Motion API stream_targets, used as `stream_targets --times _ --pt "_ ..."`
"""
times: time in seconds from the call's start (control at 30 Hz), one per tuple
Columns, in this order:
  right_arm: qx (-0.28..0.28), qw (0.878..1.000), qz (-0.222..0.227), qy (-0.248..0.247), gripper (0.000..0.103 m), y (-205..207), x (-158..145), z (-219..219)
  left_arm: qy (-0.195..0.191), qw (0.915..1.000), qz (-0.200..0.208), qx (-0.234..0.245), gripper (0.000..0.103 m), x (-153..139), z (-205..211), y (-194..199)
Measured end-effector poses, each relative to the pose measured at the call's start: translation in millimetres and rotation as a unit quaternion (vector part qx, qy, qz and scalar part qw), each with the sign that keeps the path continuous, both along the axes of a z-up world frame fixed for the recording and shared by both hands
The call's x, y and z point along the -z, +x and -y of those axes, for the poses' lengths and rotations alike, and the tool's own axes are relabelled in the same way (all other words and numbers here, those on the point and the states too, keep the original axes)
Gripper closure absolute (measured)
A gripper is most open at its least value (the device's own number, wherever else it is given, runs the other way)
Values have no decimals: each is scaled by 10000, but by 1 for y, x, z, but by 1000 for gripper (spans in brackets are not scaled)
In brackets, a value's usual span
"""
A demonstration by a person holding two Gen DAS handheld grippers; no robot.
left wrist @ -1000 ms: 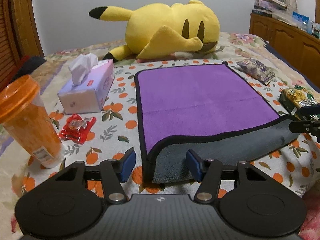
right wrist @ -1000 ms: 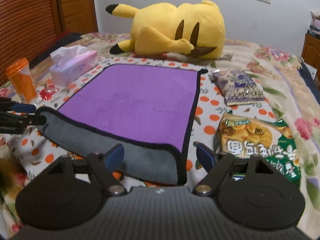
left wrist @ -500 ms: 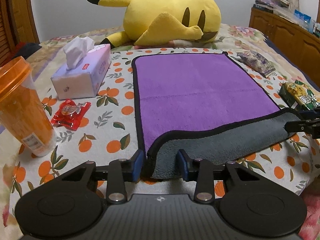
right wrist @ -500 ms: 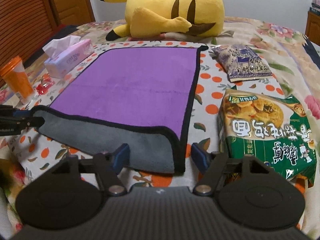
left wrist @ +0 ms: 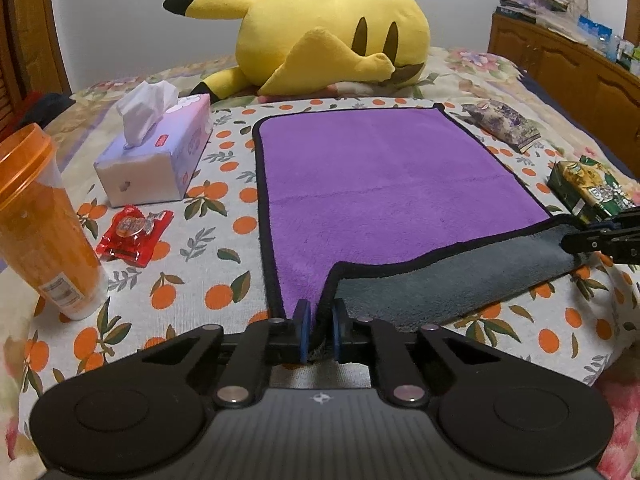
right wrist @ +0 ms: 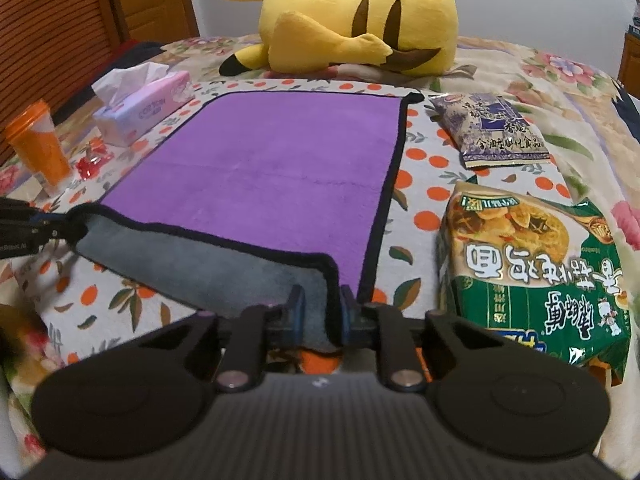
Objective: Fold towel
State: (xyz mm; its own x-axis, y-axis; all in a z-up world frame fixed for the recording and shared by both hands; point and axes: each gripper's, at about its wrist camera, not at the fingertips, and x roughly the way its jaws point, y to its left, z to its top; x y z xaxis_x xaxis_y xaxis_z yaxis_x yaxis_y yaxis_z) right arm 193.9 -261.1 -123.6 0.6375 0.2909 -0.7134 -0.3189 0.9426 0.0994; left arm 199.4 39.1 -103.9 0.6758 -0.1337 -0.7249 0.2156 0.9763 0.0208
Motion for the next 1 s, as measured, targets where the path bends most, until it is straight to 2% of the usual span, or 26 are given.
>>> stream_targets --times 0.03,0.2,0.27,0.37,0.57,1.0 --pt "-32 10000 -12 27 95 0 0 0 -9 10000 11 1 92 -1 0 0" --pt "-46 10000 10 57 98 1 0 1 -35 10000 57 16 94 -3 0 -1" --pt "-37 10000 42 66 98 1 0 2 -26 9999 145 22 96 -6 1 -3" --pt "-12 9999 138 96 98 0 -3 4 -45 9986 512 127 96 -19 4 -10" --pt "36 9988 389 304 98 -1 -14 8 -185 9965 804 141 96 -36 5 -15" --pt "16 9964 781 319 98 5 -24 10 -223 9961 858 17 96 -37 3 -5"
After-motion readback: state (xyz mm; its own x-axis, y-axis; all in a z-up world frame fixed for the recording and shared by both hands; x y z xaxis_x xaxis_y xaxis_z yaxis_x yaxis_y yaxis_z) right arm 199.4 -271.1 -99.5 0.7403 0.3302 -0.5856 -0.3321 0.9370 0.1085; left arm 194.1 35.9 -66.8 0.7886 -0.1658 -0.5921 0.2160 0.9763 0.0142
